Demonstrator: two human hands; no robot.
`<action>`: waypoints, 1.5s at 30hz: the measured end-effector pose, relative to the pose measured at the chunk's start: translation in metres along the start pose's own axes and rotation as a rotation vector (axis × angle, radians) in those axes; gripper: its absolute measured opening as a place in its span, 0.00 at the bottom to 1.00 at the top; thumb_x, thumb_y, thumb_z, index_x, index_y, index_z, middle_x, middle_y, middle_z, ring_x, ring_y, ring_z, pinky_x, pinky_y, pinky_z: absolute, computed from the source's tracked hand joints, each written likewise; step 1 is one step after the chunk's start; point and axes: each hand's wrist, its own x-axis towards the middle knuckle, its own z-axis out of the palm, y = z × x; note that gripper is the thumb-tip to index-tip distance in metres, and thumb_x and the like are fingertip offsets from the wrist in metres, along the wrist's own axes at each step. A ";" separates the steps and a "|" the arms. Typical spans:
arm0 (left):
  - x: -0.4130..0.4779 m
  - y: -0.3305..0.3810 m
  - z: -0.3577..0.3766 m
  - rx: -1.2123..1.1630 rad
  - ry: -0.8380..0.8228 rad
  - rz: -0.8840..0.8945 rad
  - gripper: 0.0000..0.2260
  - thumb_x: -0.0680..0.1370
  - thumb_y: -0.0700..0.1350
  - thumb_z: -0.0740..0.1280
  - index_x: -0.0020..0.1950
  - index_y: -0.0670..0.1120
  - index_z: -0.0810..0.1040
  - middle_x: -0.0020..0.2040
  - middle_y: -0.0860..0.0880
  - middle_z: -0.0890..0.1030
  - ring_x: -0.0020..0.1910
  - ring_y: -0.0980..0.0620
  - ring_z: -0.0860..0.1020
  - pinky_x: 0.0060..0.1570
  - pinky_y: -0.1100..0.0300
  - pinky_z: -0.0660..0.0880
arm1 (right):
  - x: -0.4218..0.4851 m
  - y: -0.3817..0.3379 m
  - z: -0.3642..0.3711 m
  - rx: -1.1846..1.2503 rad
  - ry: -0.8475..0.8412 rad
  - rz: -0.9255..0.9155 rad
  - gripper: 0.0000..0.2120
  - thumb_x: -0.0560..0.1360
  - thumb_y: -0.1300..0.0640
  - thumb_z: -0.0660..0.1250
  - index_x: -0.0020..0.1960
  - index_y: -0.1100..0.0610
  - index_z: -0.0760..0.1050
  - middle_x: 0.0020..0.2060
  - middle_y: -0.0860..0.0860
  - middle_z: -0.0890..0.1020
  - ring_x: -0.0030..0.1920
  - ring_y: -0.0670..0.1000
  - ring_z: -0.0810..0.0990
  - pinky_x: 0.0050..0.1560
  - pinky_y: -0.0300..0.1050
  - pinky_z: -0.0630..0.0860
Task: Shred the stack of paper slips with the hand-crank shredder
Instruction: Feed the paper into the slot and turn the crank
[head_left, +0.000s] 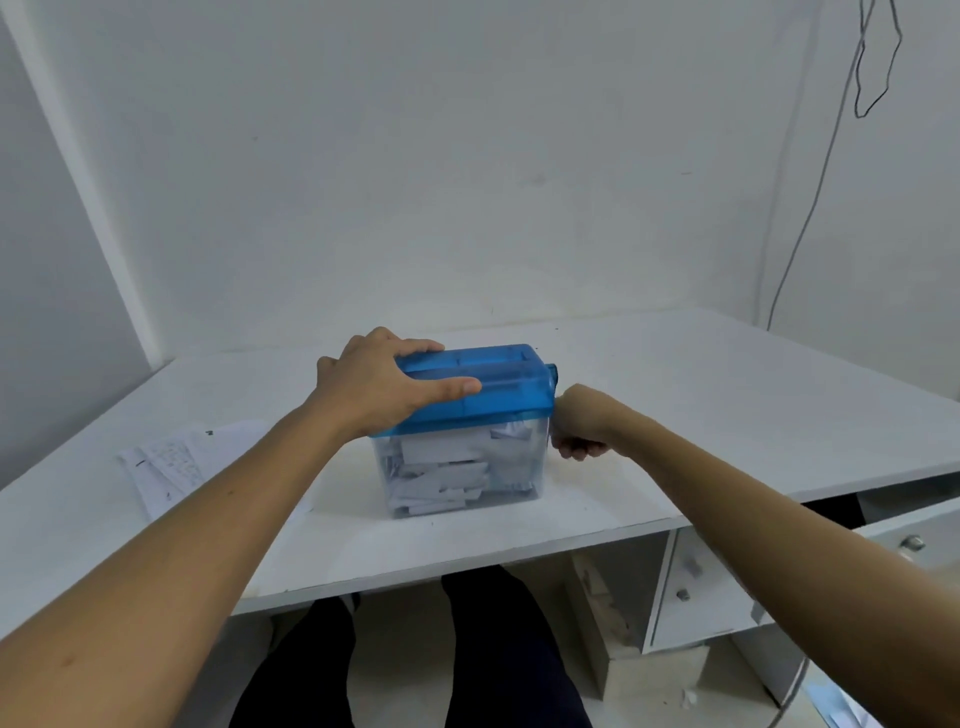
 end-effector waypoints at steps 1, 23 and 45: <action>0.000 0.000 0.000 0.004 0.002 -0.001 0.51 0.48 0.88 0.54 0.65 0.65 0.76 0.53 0.60 0.72 0.60 0.52 0.70 0.64 0.45 0.65 | -0.006 0.002 -0.001 -0.020 -0.020 -0.012 0.14 0.82 0.58 0.61 0.38 0.60 0.73 0.28 0.52 0.77 0.27 0.48 0.71 0.30 0.38 0.69; 0.004 -0.003 0.002 -0.123 -0.031 -0.013 0.50 0.50 0.86 0.60 0.67 0.64 0.75 0.53 0.59 0.71 0.59 0.52 0.72 0.65 0.44 0.70 | 0.019 -0.026 -0.046 0.574 0.093 -0.158 0.21 0.77 0.39 0.68 0.56 0.56 0.78 0.49 0.51 0.81 0.44 0.49 0.78 0.40 0.41 0.77; 0.006 -0.001 -0.013 -0.261 -0.172 -0.010 0.38 0.67 0.73 0.70 0.74 0.59 0.72 0.73 0.55 0.69 0.73 0.51 0.68 0.73 0.52 0.63 | 0.025 -0.086 -0.058 0.272 0.112 -0.250 0.10 0.80 0.55 0.67 0.58 0.58 0.80 0.49 0.51 0.85 0.51 0.51 0.82 0.54 0.46 0.77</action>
